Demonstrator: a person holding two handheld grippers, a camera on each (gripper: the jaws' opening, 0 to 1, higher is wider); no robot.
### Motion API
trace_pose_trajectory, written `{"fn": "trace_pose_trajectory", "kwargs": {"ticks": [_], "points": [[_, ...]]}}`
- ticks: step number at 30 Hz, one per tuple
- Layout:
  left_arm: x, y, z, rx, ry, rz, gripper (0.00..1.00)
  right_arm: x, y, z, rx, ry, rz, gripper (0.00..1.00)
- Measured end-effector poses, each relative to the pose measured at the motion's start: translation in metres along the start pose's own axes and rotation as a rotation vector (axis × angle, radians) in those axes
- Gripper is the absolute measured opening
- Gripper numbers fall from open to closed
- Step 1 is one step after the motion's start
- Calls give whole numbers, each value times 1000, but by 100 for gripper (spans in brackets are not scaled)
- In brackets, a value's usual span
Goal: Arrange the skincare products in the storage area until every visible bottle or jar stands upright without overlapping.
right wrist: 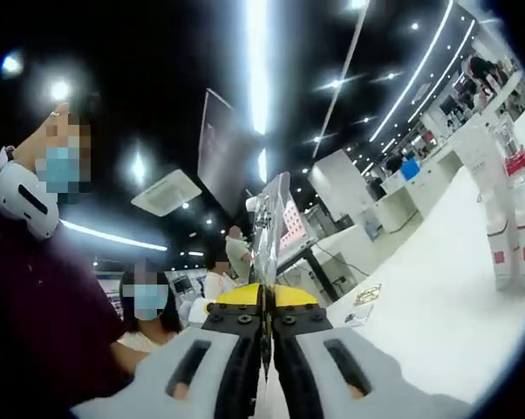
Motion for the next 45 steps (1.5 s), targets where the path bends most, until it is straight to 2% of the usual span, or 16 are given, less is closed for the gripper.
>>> {"fn": "trace_pose_trajectory", "kwargs": {"ticks": [3, 8, 18, 20, 23, 26, 27, 28, 30, 35, 36, 40, 41, 43, 44, 45], "points": [[-1, -9, 5, 46, 35, 50, 0, 0, 7, -2, -31, -5, 0, 10], [-6, -19, 3, 74, 35, 96, 0, 0, 21, -3, -64, -3, -26, 11], [-15, -15, -4, 160, 25, 153, 0, 9, 41, -5, -103, 28, -58, 10], [-14, -13, -6, 170, 16, 149, 0, 12, 40, -3, -105, 35, -55, 2], [-12, -7, -5, 164, 5, 136, 0, 14, 39, 0, -118, 51, -61, 0], [-11, -4, -6, 162, -3, 112, 0, 16, 29, 3, -181, 54, -9, 0], [-10, -1, -3, 176, 13, 99, 0, 19, 20, 5, -233, 48, 32, 0], [-11, 1, -1, 177, 25, 89, 0, 20, 17, 8, -240, 55, 46, 0], [-13, 9, 0, 144, 17, 33, 0, 21, 13, 10, -226, 67, 55, 0], [-16, 20, 0, 196, 26, -10, 0, 20, 8, 16, -217, 100, 43, 0], [-16, 30, -1, 237, 13, -39, 0, 20, 8, 19, -213, 124, 29, 0], [-18, 31, -10, 286, -35, 18, 0, 13, 9, 24, -232, 140, 45, 1], [-19, 29, -12, 309, -39, 36, 0, 11, 13, 21, -256, 123, 14, 2], [-20, 27, -13, 334, -35, 64, 0, 9, 17, 20, -236, 121, -11, 11], [-20, 27, -15, 405, -31, 88, 0, 10, 26, 18, -208, 118, -72, 16], [-20, 26, -16, 422, -32, 103, 0, 10, 34, 13, -185, 105, -134, 18]]}}
Point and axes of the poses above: the point that each gripper's makers call its tool centre point, and the gripper's own axes: x roughly backward along the fingers, z roughly to its right, y roughly out of its underside, the point moved 2 cm from there along x, roughly backward along the fingers, and after that the axes turned 2 degrees about y, right-handed, at the moved point
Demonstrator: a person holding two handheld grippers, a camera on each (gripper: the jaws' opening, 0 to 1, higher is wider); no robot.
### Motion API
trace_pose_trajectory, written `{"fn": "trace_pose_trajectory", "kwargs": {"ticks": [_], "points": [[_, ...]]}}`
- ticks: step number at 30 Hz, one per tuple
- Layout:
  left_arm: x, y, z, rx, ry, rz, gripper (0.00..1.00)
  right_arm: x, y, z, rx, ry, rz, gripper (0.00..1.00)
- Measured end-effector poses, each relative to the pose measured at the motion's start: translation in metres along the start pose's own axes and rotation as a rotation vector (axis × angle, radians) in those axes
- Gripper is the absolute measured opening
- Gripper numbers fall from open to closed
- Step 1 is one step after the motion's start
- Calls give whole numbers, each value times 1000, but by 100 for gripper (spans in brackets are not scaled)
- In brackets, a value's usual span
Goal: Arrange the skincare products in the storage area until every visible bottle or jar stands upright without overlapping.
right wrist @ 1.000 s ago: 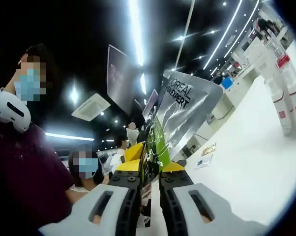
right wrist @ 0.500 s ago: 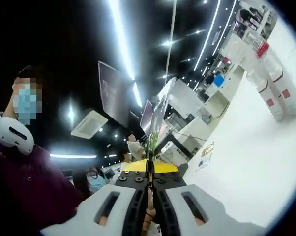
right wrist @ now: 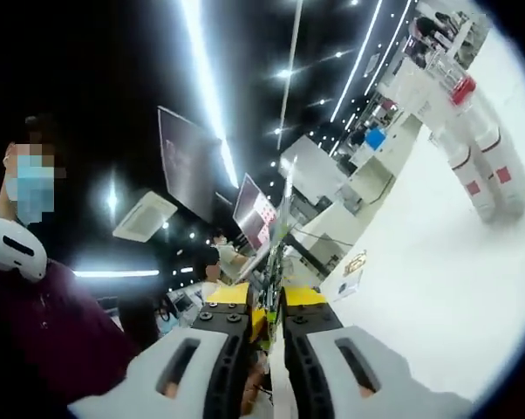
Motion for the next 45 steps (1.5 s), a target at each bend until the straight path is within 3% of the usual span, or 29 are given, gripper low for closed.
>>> {"fn": "trace_pose_trajectory", "kwargs": {"ticks": [4, 7, 9, 10, 12, 21, 28, 36, 39, 42, 45], "points": [[6, 1, -6, -44, -17, -14, 0, 4, 6, 11, 82, 91, -62, 10], [5, 0, -10, -87, -24, -27, 0, 3, 10, 19, 64, 112, -69, 6], [4, 2, -20, -134, -59, -64, 0, 5, 14, 33, 27, 178, -77, 3], [2, 2, -26, -148, -80, -92, 0, 4, 14, 34, 44, 175, -71, 2], [-4, 1, -35, -187, -115, -140, 0, 4, 14, 47, 94, 242, -63, 0], [-28, -11, -69, -314, -259, -294, 0, -6, 10, 84, 153, 425, -47, 0], [-49, -25, -98, -330, -312, -311, 0, -19, -2, 113, 280, 515, -29, 0], [-66, -33, -123, -331, -337, -309, 0, -24, -11, 140, 226, 540, 15, 0], [-70, -33, -131, -321, -341, -320, 0, -24, -10, 147, 266, 558, -9, 0], [-74, -30, -138, -296, -342, -321, 0, -22, -7, 161, 228, 607, -16, 0], [-76, -28, -153, -285, -371, -324, 0, -24, -6, 167, 246, 636, -30, 0]]}}
Point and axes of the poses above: the point that each gripper's makers call its tool centre point, and the gripper's own axes: x roughly backward along the fingers, z roughly to its right, y roughly out of its underside, the point moved 2 cm from there along x, roughly backward along the fingers, and after that the axes turned 2 degrees about y, right-handed, at the moved point
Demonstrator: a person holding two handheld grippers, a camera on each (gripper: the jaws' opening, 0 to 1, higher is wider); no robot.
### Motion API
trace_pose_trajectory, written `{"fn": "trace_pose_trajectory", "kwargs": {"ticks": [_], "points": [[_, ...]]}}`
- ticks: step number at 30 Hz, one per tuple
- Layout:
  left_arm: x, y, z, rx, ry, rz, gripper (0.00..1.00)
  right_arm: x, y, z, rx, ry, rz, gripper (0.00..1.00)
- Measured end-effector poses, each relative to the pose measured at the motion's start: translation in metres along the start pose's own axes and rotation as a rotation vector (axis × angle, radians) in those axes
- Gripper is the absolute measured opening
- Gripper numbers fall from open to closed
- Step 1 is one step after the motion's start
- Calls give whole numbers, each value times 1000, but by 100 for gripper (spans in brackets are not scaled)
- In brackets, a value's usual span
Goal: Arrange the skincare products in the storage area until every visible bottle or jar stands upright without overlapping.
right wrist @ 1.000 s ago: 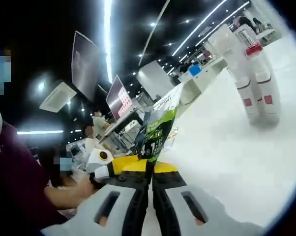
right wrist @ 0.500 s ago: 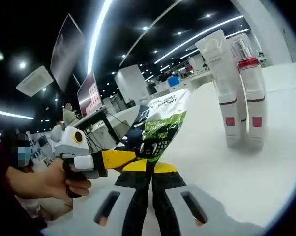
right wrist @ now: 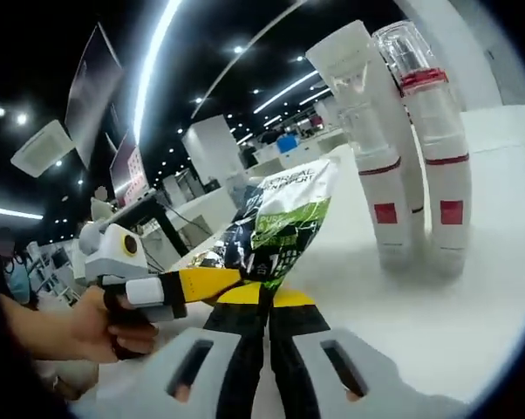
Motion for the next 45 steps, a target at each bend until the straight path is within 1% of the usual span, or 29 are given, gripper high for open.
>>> {"fn": "trace_pose_trajectory", "kwargs": {"ticks": [1, 2, 4, 5, 7, 8, 10, 11, 14, 17, 22, 23, 26, 31, 34, 37, 40, 45], "points": [[-2, -1, -3, 23, -17, -10, 0, -4, 1, 1, 19, 11, -7, 0], [-3, -5, -1, 6, -11, -1, 0, -6, -1, 2, 15, 12, 1, 0], [-7, -9, -3, -1, -11, 3, 0, -9, -5, 7, -30, 14, 17, 0], [-11, -9, -5, 5, -18, -5, 0, -12, -5, 11, -27, 20, 9, 0], [-16, -9, -9, -9, -39, -17, 0, -15, -4, 14, 2, 39, -1, 0], [-18, -9, -10, -3, -42, -18, 0, -17, -3, 15, -3, 43, -3, 0], [-20, -9, -11, 48, -38, -20, 0, -18, -2, 20, -83, 37, -20, 0], [-22, -9, -13, 52, -40, -21, 0, -18, -3, 22, -118, 33, -14, 0], [-27, -10, -13, 35, -46, -26, 0, -19, -5, 24, -85, 50, -7, 0], [-31, -10, -15, 31, -61, -36, 0, -21, -4, 28, -97, 67, -13, 0], [-33, -13, -16, 31, -68, -27, 0, -24, -5, 33, -166, 61, -8, 0], [-34, -12, -17, 33, -74, -27, 0, -25, -5, 33, -203, 57, -14, 0], [-35, -12, -20, 42, -86, -32, 0, -27, -4, 34, -211, 59, -20, 0], [-38, -10, -22, 30, -99, -52, 0, -27, -2, 35, -214, 67, -26, 0], [-39, -10, -21, 19, -97, -53, 0, -26, -3, 37, -214, 75, -20, 0], [-39, -10, -21, 24, -93, -53, 0, -25, -3, 36, -215, 76, -17, 2], [-39, -11, -22, 8, -99, -49, 1, -22, -4, 35, -160, 84, -8, 4], [-38, -13, -23, -7, -102, -34, 2, -16, -5, 39, -143, 95, 10, 8]]}}
Point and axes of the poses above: the point that each gripper's makers call its tool centre point, and the gripper's own axes: x roughly backward along the fingers, z roughly to its right, y roughly out of its underside, the point moved 2 cm from there along x, roughly backward along the fingers, and after that the axes turned 2 degrees about y, right-handed, at the moved point
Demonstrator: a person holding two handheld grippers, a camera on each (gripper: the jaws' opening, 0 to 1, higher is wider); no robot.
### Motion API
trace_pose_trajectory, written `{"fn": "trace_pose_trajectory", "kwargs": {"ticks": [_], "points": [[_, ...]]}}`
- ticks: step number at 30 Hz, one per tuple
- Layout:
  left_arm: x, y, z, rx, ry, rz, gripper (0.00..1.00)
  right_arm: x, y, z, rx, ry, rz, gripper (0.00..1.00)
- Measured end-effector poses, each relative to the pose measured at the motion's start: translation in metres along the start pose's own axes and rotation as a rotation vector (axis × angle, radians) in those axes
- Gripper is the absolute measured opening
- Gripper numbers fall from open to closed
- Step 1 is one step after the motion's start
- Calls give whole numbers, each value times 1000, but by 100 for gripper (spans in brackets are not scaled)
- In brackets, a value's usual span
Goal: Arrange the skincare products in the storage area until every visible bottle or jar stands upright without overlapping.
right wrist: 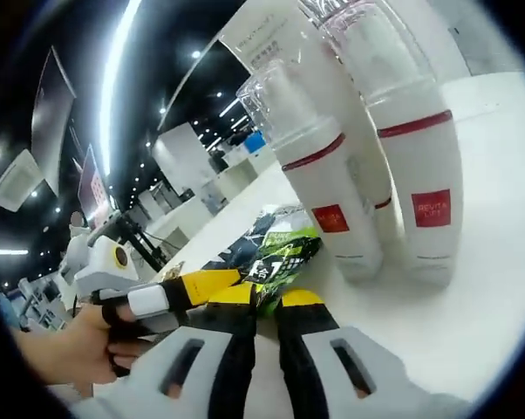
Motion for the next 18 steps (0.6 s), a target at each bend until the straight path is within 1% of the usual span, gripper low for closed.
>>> {"fn": "trace_pose_trajectory", "kwargs": {"ticks": [4, 9, 11, 12, 15, 18], "points": [[1, 2, 2, -66, 1, 0, 5, 3, 0, 1, 18, 1, 5, 9], [3, 1, 0, -68, -5, 10, 7, 9, 4, -3, 45, 4, 0, 11], [4, -1, -2, -99, -18, 24, 11, 14, 7, -4, 89, 19, 5, 12], [5, -1, 0, -115, -16, 27, 13, 16, 8, -5, 127, 27, 4, 13], [7, 1, 5, -177, -6, 29, 24, 20, 8, -5, 139, 37, 12, 16], [9, 1, 6, -211, -10, 36, 33, 24, 6, -1, 134, 47, 26, 20]]}}
Point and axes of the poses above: the point that each gripper's makers call its tool centre point, and the gripper's own axes: x roughly backward along the fingers, z roughly to its right, y roughly out of its underside, the point moved 2 cm from there along x, roughly backward along the fingers, and after that the axes turned 2 degrees about y, right-handed, at the moved point
